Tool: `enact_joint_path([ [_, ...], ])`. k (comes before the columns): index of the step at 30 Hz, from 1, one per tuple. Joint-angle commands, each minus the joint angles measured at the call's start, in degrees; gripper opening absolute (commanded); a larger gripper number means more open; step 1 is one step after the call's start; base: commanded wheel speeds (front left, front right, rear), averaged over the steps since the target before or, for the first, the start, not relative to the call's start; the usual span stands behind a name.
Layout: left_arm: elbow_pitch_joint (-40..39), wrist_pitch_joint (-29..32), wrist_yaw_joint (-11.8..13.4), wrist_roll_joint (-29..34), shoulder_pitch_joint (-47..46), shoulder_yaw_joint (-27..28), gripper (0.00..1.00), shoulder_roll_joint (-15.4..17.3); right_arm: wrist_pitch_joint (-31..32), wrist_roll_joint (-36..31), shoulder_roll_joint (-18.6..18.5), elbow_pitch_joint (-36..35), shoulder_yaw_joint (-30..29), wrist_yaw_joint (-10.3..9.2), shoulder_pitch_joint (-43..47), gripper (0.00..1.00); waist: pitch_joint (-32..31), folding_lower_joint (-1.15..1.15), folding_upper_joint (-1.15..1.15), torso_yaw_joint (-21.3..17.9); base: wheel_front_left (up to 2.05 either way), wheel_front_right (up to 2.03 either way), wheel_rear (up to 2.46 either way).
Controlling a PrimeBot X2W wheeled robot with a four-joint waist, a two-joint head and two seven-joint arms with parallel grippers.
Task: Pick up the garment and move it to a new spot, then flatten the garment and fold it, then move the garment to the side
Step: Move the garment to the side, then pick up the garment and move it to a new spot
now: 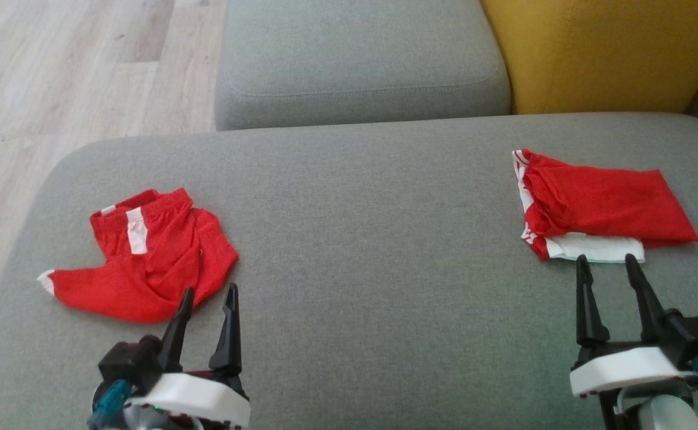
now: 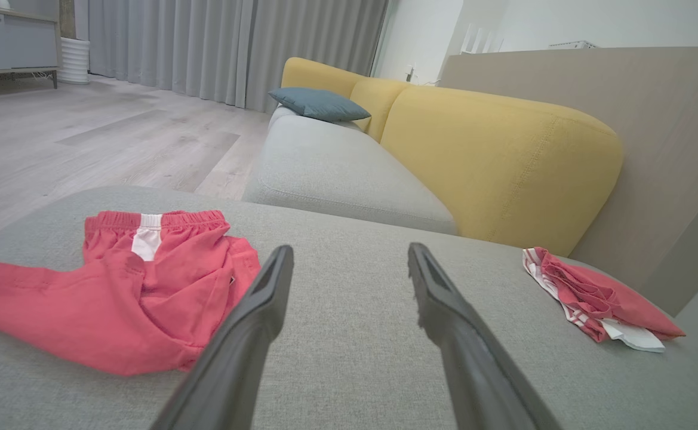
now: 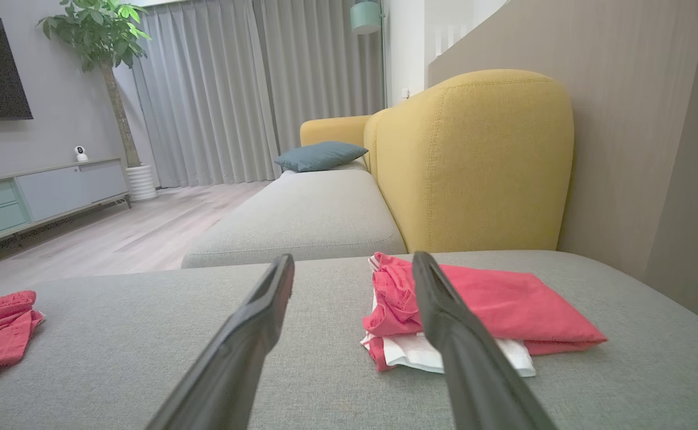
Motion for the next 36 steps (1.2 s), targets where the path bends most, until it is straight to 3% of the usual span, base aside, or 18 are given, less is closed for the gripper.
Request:
enact_joint_path([
  [1,-2.32,-0.34,0.27,-0.32,-2.41,1.74,1.00,0.33,-0.67,0.21,-0.28,-2.21,1.39,-0.05,-1.81,1.00,0.15,0.00,0.00,-0.16,0.00,0.00,0.00],
  [18,-2.51,-0.34,0.25,-0.44,-3.03,1.25,1.00,0.33,-0.67,1.14,-0.27,-1.75,1.01,-0.05,-1.97,1.00,1.53,0.00,0.00,-0.26,0.00,0.00,0.00],
  [26,-2.28,-0.34,0.10,0.22,-3.67,1.64,1.00,0.33,-0.68,1.72,-0.27,-1.44,1.78,-0.05,-1.39,1.00,1.48,0.00,0.00,4.43,0.00,0.00,0.00],
  [36,-2.63,-0.34,-0.15,1.63,-3.78,4.98,1.00,0.33,-0.68,2.92,-0.27,-1.30,6.94,-0.05,-0.73,1.00,1.53,0.00,0.00,14.37,0.00,0.00,0.00],
])
